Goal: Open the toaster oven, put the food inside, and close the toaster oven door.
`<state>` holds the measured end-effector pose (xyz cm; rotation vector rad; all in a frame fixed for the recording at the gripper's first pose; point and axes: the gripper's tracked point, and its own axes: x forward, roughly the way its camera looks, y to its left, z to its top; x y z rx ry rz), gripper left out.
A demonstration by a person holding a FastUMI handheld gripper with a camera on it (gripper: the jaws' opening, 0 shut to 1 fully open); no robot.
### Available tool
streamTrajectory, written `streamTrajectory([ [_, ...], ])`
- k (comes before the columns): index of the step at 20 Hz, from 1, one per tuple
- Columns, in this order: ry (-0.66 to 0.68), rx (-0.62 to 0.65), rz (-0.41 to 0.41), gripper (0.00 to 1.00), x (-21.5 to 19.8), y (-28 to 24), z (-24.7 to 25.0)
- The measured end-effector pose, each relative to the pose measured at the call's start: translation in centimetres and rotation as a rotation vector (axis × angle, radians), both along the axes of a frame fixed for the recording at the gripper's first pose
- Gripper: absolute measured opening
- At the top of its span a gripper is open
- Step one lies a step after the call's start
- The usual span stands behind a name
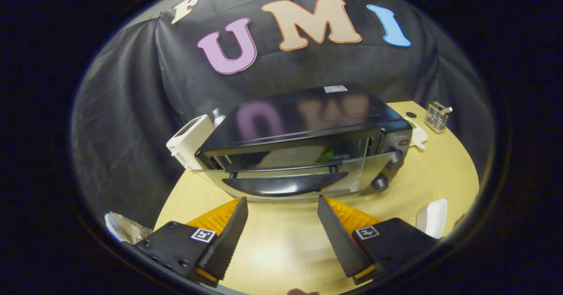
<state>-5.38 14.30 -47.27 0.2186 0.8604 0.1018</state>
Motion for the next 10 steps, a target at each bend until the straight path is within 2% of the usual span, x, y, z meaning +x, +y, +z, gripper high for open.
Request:
streamTrajectory([
  [4, -0.027, -0.009, -0.031, 0.99, 2.8, -0.9, 0.1],
  [10, -0.042, -0.022, -0.007, 1.0, 2.4, -0.6, 0.7],
])
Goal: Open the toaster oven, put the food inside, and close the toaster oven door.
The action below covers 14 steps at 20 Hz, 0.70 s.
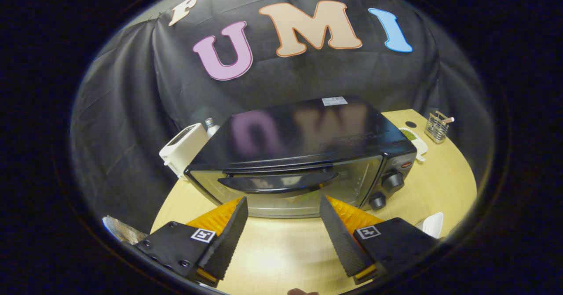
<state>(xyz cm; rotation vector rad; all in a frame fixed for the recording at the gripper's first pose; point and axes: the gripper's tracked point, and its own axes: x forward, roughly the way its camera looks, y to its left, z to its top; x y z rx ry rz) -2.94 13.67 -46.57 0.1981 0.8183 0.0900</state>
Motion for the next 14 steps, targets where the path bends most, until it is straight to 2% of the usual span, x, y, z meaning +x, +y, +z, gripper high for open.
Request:
streamTrajectory([
  [6, -0.137, -0.025, 0.023, 0.99, 2.2, -1.1, 6.2],
  [14, -0.401, -0.055, 0.026, 0.99, 7.5, -3.3, 20.7],
])
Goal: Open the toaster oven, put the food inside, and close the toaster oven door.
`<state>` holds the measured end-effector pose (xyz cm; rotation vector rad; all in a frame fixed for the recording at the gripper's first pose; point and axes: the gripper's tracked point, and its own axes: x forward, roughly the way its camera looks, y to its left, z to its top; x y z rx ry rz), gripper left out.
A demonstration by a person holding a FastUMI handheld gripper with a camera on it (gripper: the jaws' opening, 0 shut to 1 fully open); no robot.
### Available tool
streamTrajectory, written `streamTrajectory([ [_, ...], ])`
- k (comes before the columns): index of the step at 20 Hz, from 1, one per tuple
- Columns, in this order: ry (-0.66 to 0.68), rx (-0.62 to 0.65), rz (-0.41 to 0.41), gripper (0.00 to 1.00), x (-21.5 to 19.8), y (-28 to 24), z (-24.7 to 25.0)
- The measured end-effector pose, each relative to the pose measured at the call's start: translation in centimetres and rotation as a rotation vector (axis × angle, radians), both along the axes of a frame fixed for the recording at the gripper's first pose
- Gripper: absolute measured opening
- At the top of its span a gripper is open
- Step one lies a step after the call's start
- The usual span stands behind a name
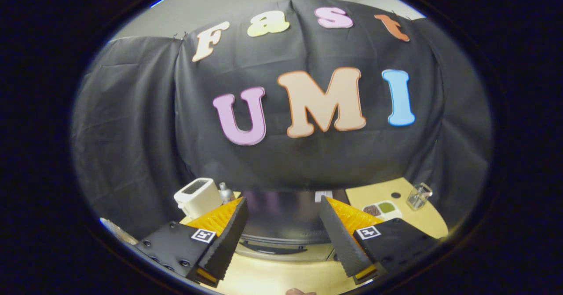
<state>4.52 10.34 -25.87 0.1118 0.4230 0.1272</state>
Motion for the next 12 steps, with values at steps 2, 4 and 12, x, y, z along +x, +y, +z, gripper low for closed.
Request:
streamTrajectory([
  [2, -0.073, 0.005, -0.013, 0.99, 1.2, -0.8, 4.4],
  [4, -0.149, 0.006, -0.023, 0.99, 2.4, -1.7, 8.8],
  [12, -0.278, 0.01, -0.066, 0.99, 3.8, -5.7, 17.3],
])
